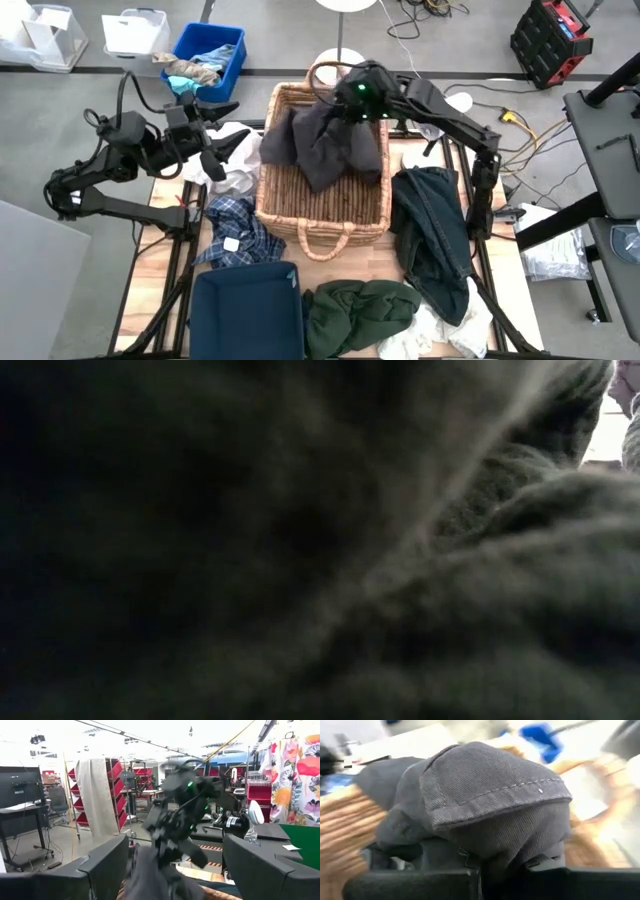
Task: Sort clothes
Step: Put the grey pants into the brown basket
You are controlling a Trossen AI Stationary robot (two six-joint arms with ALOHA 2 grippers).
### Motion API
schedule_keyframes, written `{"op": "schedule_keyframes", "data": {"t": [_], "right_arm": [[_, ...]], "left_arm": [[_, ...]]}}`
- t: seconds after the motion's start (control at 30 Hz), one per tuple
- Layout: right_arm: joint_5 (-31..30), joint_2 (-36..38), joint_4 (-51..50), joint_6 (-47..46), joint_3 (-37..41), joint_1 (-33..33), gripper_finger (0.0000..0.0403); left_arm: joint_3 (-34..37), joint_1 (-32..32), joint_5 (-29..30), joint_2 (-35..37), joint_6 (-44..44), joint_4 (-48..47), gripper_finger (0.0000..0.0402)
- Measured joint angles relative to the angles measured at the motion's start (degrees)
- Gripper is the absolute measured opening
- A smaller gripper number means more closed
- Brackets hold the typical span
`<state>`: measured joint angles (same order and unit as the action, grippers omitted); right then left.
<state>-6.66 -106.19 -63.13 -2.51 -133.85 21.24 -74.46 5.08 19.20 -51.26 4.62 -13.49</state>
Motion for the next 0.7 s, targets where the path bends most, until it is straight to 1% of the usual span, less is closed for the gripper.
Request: {"op": "schedule_keyframes", "data": {"t": [0.1, 0.33, 0.37, 0.57, 0.7], "right_arm": [[4.96, -1.99, -0.03, -1.64, 0.32, 1.06, 0.0034], [5.9, -7.29, -1.13, -0.01, 0.42, 1.15, 0.0034], [6.89, -8.07, -1.29, 0.3, 0.42, 1.15, 0.0034], [17.78, -12.18, -2.56, 2.05, 0.42, 1.02, 0.0034], [21.82, -14.53, -5.23, 2.16, 0.42, 1.02, 0.0034]], "left_arm": [[0.02, 0.0, 0.0, -0.29, -0.02, -0.13, 0.03], [0.04, 0.0, 0.0, -0.39, -0.68, -0.29, 0.03], [0.04, 0.0, 0.0, -0.42, -0.68, -0.46, 0.03], [0.04, 0.0, 0.0, -0.39, -0.7, -0.78, 0.03], [0.04, 0.0, 0.0, -0.48, -0.72, -1.22, 0.03]]}}
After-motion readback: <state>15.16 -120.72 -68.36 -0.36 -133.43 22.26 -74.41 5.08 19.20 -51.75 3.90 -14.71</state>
